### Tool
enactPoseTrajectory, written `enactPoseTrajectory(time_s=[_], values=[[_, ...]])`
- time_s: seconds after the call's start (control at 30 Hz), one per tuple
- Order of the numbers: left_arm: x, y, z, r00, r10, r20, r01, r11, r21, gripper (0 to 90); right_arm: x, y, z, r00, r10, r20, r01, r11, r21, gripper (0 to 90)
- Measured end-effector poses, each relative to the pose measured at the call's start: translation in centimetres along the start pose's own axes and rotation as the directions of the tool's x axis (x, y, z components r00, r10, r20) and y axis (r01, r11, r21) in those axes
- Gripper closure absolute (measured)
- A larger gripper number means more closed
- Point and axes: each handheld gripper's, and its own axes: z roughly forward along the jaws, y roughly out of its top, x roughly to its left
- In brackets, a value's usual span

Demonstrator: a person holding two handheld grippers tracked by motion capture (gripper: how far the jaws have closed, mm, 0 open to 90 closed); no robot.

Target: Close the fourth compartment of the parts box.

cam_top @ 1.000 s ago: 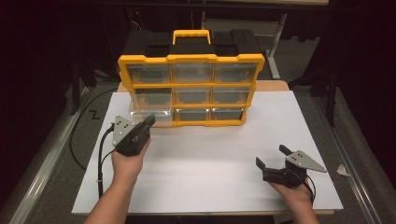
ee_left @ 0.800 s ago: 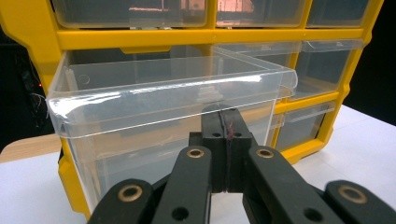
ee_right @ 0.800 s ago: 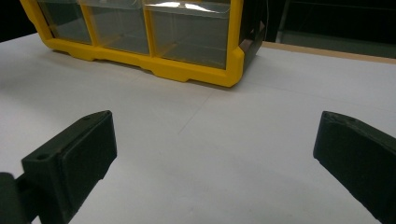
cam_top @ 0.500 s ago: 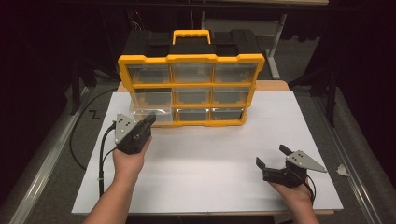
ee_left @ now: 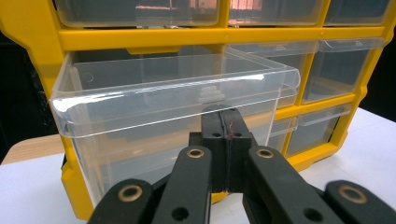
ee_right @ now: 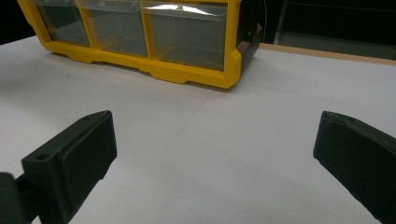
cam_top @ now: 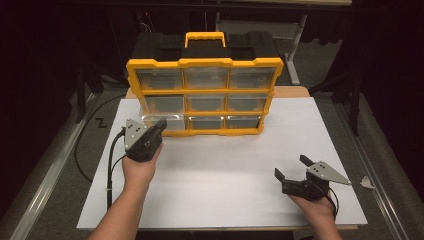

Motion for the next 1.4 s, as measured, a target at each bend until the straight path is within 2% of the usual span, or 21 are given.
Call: enactPoseTrajectory(time_s=[0.57,0.8,1.4], values=[[0.4,0.4,1.0,0.9997,0.009,-0.021,-0.009,0.9999,0.009,89.8,0.0,0.0,0.0,1.0,-0.002,0.001,0.002,1.0,-0.002,0.7],[0.9,0.7,2.0,0.9996,0.0,-0.027,0.001,0.9998,0.019,89.9,0.0,0.0,0.0,1.0,-0.001,0.001,0.001,1.0,-0.001,0.7],[2.0,1.5,4.5,0.9981,0.011,-0.061,-0.009,0.999,0.045,89.8,0.0,0.0,0.1,1.0,-0.001,-0.002,0.001,1.0,0.001,0.7]])
